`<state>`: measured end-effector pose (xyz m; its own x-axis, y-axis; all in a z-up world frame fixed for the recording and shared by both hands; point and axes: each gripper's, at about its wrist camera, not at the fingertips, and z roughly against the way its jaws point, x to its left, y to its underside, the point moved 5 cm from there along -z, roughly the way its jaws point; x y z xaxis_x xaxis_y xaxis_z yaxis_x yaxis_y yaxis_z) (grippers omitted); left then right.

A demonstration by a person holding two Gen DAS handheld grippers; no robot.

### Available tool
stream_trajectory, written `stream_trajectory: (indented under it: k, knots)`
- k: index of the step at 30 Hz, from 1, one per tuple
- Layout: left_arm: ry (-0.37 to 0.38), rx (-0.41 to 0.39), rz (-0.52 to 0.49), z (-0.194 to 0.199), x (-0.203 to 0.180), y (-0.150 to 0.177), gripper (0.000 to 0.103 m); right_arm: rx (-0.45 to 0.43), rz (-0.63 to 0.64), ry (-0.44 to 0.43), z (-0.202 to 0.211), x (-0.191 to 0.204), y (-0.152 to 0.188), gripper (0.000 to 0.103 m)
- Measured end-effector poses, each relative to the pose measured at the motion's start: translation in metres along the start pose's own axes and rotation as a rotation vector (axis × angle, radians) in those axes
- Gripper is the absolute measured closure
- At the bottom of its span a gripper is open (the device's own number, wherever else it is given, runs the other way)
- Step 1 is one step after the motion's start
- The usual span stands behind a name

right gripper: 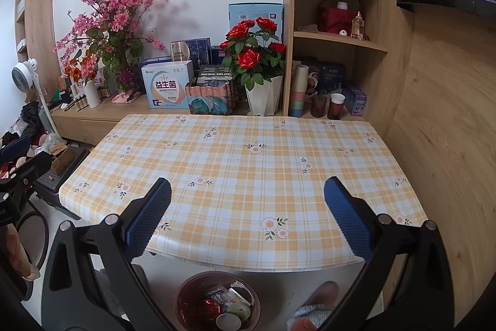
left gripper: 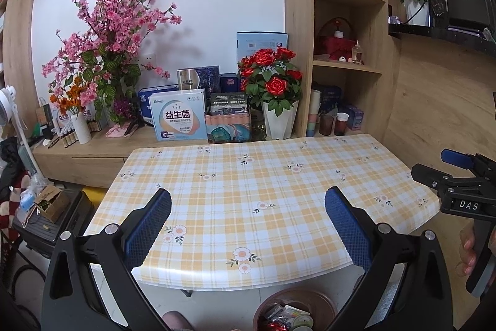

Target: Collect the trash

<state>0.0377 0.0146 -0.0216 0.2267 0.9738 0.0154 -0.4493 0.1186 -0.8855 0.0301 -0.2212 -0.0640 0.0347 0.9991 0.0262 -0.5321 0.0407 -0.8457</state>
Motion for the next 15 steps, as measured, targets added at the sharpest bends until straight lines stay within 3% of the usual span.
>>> stream_trajectory:
  k: [15]
  knots:
    - [-0.02,0.016,-0.011,-0.003,0.0012,0.0044,0.006,0.012,-0.007,0.012,-0.0018,-0.0009,0.0067,0.006]
